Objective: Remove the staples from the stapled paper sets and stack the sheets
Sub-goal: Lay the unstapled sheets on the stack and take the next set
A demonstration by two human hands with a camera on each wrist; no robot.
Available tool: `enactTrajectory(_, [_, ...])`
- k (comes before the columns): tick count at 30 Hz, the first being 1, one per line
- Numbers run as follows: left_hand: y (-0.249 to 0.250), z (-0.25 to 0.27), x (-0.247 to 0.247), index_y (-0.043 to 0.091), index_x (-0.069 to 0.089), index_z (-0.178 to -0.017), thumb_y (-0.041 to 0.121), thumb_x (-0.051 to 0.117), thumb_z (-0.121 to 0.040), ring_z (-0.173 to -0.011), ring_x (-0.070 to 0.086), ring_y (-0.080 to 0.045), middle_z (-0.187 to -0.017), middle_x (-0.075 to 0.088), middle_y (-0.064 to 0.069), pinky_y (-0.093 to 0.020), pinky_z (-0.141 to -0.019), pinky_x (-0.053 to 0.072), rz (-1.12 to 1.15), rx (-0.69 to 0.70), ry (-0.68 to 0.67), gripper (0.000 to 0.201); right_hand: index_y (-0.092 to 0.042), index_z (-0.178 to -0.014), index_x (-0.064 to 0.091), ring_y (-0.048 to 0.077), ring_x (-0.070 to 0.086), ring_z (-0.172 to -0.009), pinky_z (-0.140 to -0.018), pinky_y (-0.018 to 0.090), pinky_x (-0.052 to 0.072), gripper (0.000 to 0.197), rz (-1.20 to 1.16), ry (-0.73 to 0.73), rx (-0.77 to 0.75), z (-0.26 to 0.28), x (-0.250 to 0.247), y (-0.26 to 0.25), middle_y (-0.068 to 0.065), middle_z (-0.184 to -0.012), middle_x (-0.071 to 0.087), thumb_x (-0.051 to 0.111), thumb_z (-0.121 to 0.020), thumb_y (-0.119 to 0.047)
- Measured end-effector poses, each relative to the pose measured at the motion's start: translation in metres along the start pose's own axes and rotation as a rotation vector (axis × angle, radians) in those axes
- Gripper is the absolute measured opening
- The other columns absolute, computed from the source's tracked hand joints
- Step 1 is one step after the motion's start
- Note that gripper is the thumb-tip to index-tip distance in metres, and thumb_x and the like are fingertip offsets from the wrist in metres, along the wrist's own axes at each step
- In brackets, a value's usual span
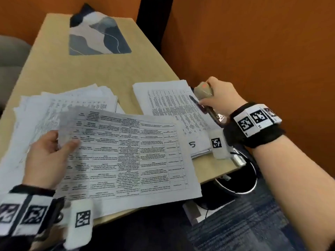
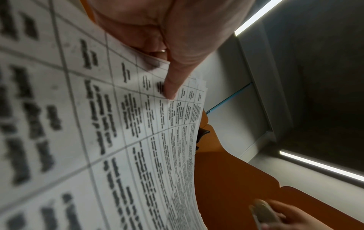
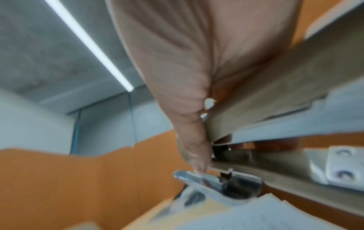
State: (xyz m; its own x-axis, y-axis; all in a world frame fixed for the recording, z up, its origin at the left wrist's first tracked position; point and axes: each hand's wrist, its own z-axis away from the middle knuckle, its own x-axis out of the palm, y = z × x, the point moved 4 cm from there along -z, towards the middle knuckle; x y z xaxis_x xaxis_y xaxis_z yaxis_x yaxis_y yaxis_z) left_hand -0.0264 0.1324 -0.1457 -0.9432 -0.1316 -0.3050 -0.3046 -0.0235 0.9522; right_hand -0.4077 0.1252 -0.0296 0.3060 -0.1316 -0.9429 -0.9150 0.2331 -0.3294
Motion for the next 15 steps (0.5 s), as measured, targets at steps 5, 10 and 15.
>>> enactTrajectory(5, [0.032,0.013,0.008,0.018,0.058,-0.101,0.012,0.057,-0.091,-0.075,0.058,-0.005,-0.093,0.064,0.001,-0.015,-0.061,0.04,0.005,0.018,-0.01,0.012,-0.005,-0.116,0.055,0.032,0.052,-0.111,-0.091,0.035,0.042,0.032,0.306,-0.194,-0.193,-0.06,0.074,-0.059,0.016,-0.118,0.058,0.061,-0.086,-0.014])
enactTrajectory(10, [0.028,0.011,0.002,0.017,0.062,-0.1,0.016,0.055,-0.092,-0.079,0.061,-0.005,-0.087,0.065,0.009,-0.017,-0.063,0.043,-0.013,0.004,0.008,0.01,-0.002,-0.113,0.055,0.033,0.053,-0.112,-0.092,0.035,0.04,0.025,0.457,-0.257,-0.245,-0.081,0.105,-0.068,0.017,-0.119,0.059,0.055,-0.088,-0.008])
enactTrajectory(15, [0.032,0.012,0.0,0.013,0.064,-0.102,0.015,0.057,-0.091,-0.084,0.064,-0.014,-0.093,0.068,0.001,-0.024,-0.071,0.05,-0.028,0.012,0.025,0.014,-0.015,-0.14,0.038,0.032,0.041,-0.129,-0.106,0.043,0.034,0.046,0.364,-0.27,-0.228,-0.074,0.101,-0.096,0.014,-0.143,0.041,0.045,-0.095,-0.025])
